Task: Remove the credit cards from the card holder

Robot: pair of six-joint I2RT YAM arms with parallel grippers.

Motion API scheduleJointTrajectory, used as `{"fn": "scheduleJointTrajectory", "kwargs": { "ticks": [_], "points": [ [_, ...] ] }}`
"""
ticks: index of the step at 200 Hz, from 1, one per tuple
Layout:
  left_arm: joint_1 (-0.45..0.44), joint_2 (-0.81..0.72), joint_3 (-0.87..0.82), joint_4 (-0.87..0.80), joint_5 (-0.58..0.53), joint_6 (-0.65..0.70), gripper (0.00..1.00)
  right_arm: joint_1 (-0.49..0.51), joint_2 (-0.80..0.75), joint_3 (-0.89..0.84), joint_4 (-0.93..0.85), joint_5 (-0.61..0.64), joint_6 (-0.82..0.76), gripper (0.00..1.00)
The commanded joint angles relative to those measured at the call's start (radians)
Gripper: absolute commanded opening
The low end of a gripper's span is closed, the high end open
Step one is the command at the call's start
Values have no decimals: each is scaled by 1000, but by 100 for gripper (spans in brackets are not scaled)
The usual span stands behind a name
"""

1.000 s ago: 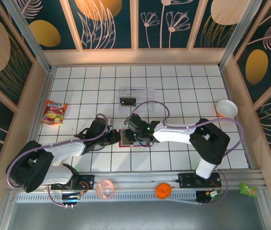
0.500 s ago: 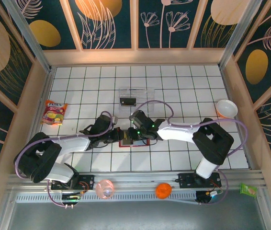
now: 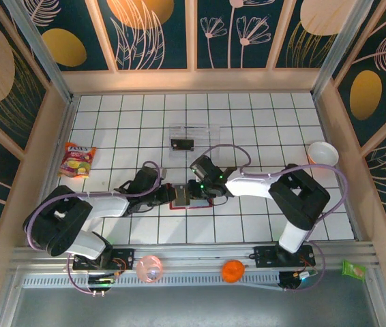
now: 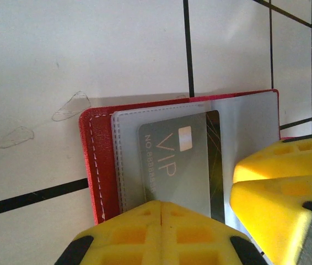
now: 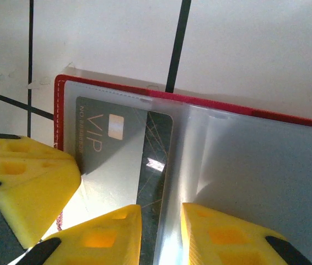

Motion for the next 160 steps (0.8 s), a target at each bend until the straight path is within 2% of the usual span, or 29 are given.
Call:
{"fn": "scheduleJointTrajectory", "kwargs": {
  "ticks": [1, 54, 100, 126, 160],
  "points": [
    [-4, 12, -35, -78, 3, -6, 0, -13, 29, -12, 16, -42, 20, 26],
    [-4, 26, -39, -68, 21, -7, 0, -38, 47, -25, 53, -110, 32, 24],
    [-4, 6, -41, -81, 17, -7, 0, -37, -18, -10, -17, -15, -4, 25],
    [-4, 3, -41, -78, 18, -8, 0, -1, -60, 22, -23, -1, -47, 25],
    [-4, 4, -41, -77, 18, -11, 0, 10, -10, 25, 41, -96, -33, 24]
  ]
}}
